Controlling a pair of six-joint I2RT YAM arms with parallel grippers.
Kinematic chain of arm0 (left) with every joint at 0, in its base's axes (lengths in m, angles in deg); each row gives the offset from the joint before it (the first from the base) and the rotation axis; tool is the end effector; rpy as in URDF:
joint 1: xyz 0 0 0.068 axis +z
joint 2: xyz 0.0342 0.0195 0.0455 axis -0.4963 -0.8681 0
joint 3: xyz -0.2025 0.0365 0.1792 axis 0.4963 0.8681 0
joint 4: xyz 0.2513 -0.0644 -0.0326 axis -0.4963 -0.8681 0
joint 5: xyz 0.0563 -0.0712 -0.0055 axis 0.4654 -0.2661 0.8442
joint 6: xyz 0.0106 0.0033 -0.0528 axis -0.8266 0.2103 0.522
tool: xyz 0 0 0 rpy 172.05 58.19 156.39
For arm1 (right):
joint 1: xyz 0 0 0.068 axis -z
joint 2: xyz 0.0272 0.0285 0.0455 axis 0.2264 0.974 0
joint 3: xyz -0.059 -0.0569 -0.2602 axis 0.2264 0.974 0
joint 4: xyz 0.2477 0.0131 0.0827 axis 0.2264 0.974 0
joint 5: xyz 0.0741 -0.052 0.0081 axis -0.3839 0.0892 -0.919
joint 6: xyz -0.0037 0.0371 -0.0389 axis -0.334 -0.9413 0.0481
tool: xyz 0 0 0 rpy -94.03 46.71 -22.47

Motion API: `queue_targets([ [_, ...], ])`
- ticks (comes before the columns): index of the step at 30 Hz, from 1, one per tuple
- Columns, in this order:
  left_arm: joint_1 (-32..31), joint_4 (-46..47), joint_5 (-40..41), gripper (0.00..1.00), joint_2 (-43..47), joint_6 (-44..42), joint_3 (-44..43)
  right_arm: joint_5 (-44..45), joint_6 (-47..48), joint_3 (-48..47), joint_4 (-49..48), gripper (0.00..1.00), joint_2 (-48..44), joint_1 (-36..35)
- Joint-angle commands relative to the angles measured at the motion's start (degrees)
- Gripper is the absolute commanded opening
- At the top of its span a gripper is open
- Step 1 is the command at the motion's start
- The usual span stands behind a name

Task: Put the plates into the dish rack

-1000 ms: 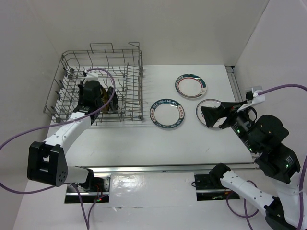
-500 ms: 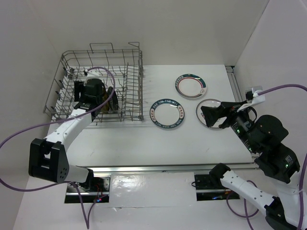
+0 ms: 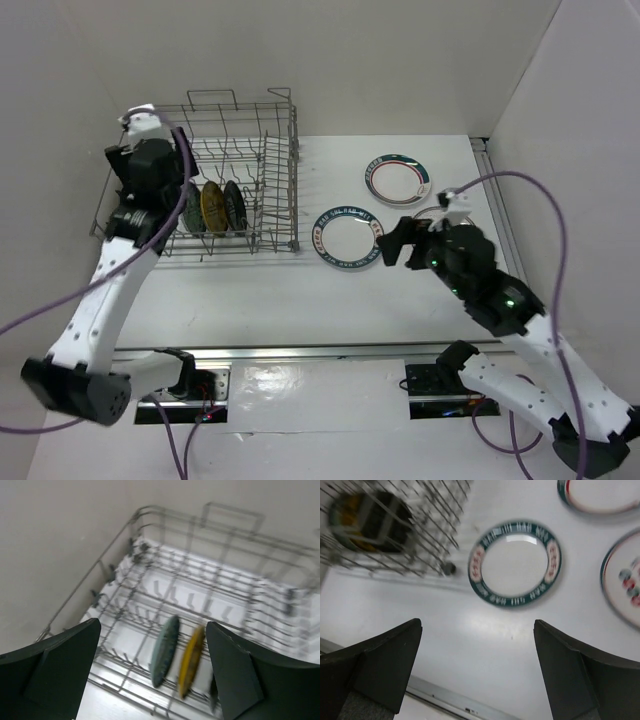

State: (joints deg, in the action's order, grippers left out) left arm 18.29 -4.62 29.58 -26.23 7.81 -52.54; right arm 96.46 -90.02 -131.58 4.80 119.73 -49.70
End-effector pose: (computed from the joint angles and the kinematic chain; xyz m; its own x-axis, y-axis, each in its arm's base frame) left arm 0.2620 -0.0284 0.4229 -0.0810 -0.1283 -0.9884 -0.5331 0.8435 -0.0658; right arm 0.1146 0.0750 0.3810 -0.3657 0.2160 -0.9053 -0.2766 0.9035 0.3274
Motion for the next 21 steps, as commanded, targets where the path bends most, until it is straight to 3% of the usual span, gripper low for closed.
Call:
queue_targets([
  [1, -1.46, -6.03, -13.61, 1.0, 9.44, 6.88, -0.09, -1.1, -9.38, 10.32, -9.46, 1.0, 1.08, -0.47],
  [4, -1.46, -3.58, -35.36, 1.0, 17.97, 8.02, 5.0, -0.29, -11.93, 18.42, -16.93, 1.0, 0.46, -0.47],
  [8, -1.98, -0.94, -49.99, 1.0, 24.14, 9.77, 8.97, 1.37, -14.21, 25.36, -25.63, 0.99, 4.32, -0.47],
  [14, -2.51, 0.74, -61.26, 1.0, 28.28, 12.24, 11.53, 7.51, -17.38, 31.61, -37.41, 0.99, 12.49, -0.47],
  [21, -2.51, -0.75, -64.01, 1.0, 33.19, 13.56, 12.14, 13.15, -22.91, 32.93, -45.42, 0.99, 24.8, -0.47],
])
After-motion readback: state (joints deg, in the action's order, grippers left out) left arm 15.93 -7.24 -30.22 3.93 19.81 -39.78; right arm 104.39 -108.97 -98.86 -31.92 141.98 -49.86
